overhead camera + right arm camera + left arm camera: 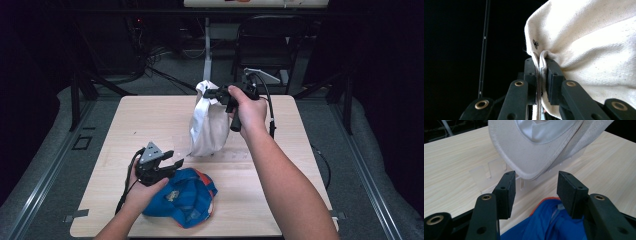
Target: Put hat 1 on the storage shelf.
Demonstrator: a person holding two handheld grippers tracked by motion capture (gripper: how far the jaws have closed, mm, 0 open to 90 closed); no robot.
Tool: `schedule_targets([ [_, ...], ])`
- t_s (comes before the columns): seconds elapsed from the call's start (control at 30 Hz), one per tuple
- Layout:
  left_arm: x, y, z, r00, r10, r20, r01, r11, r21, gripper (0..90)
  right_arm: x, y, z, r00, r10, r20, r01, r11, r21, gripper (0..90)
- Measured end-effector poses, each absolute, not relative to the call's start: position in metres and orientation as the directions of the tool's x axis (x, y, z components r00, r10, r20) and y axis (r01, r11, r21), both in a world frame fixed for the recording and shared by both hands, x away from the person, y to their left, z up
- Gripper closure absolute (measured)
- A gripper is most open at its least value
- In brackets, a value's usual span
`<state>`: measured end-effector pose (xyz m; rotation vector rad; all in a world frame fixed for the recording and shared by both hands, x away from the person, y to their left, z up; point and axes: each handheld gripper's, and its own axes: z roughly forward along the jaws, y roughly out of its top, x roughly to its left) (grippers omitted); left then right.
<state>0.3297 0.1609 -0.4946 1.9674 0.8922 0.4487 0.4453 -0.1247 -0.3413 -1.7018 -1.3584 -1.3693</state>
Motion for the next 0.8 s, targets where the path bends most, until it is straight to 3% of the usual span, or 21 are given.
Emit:
schedule_targets([
  [0.57, 0.347, 0.133, -0.506, 0.678, 0.735, 0.01, 0.427, -0.405, 0.808, 76.4, 0.445, -0.124, -0.342, -0.044, 0.351, 0.935, 0.931, -0.325, 0.165, 81.1],
  [0.8, 0.348, 0.137, -0.507, 0.679, 0.734, 0.01, 0.427, -0.405, 0.808, 82.5, 0.444, -0.12, -0.342, -0.05, 0.341, 0.939, 0.933, -0.32, 0.165, 80.8],
])
